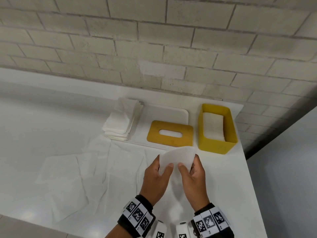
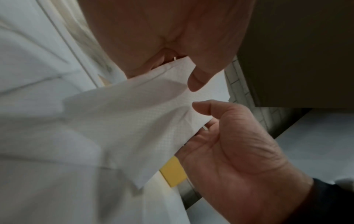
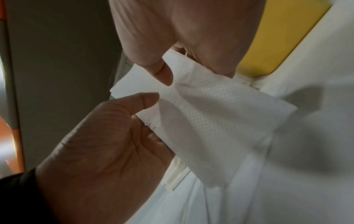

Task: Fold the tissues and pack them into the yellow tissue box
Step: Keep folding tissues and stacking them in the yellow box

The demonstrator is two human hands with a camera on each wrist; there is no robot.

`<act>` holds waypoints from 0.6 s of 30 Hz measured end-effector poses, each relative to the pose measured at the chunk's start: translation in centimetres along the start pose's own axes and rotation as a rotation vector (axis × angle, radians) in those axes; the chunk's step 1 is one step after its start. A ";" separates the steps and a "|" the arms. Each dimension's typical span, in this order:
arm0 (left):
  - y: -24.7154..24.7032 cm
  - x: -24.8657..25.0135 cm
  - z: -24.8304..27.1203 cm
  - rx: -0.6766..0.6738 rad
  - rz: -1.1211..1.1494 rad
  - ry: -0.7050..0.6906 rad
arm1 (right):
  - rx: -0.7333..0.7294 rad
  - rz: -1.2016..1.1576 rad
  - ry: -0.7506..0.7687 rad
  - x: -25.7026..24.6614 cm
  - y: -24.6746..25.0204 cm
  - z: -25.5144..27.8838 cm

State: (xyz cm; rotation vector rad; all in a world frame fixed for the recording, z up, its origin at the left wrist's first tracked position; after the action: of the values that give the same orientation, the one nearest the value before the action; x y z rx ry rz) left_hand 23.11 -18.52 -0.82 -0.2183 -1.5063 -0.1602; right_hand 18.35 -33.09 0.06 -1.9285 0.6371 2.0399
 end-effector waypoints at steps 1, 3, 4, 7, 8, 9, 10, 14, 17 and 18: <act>0.2 -0.6 0.0 0.013 -0.012 0.019 | -0.002 -0.001 -0.008 0.4 -0.1 0.1; 0.5 -1.7 0.0 0.030 -0.018 0.051 | -0.001 -0.004 -0.012 0.8 -0.2 0.1; 0.5 -2.1 -0.1 0.036 -0.012 0.065 | 0.000 -0.005 -0.011 0.9 -0.2 0.1; 0.4 -2.4 -0.3 0.052 0.012 0.094 | 0.010 -0.006 -0.002 1.0 -0.3 0.1; 0.3 -2.5 -0.3 0.050 0.026 0.104 | 0.012 -0.003 -0.002 1.1 -0.4 0.1; 0.3 -2.6 -0.3 0.049 0.036 0.114 | 0.013 -0.005 -0.002 1.2 -0.6 0.2; 0.2 -2.7 -0.3 0.048 0.043 0.119 | 0.016 -0.006 -0.003 1.3 -0.7 0.3; 0.7 -2.8 -0.4 0.054 0.068 0.100 | 0.031 -0.032 0.020 0.8 -0.5 0.4; 0.9 -2.6 -0.6 0.057 0.093 0.091 | -0.002 -0.062 0.029 0.3 -0.6 0.3; 0.9 -2.5 -0.6 0.060 0.091 0.092 | -0.011 -0.068 0.013 0.5 -0.8 0.2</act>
State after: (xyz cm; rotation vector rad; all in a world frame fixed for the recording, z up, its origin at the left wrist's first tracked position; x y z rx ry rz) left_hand 23.76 -17.84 -3.40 -0.2281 -1.4044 -0.0513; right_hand 18.51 -32.39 -0.58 -1.9431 0.5566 1.9959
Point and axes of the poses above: each hand's wrist, its own z-axis away from the middle knuckle, its own y-axis out of the back of the hand, x = y × z, the point moved 9 cm from there along -z, towards the middle knuckle, and after that the axes turned 6 degrees about z, right-handed, at the moved point
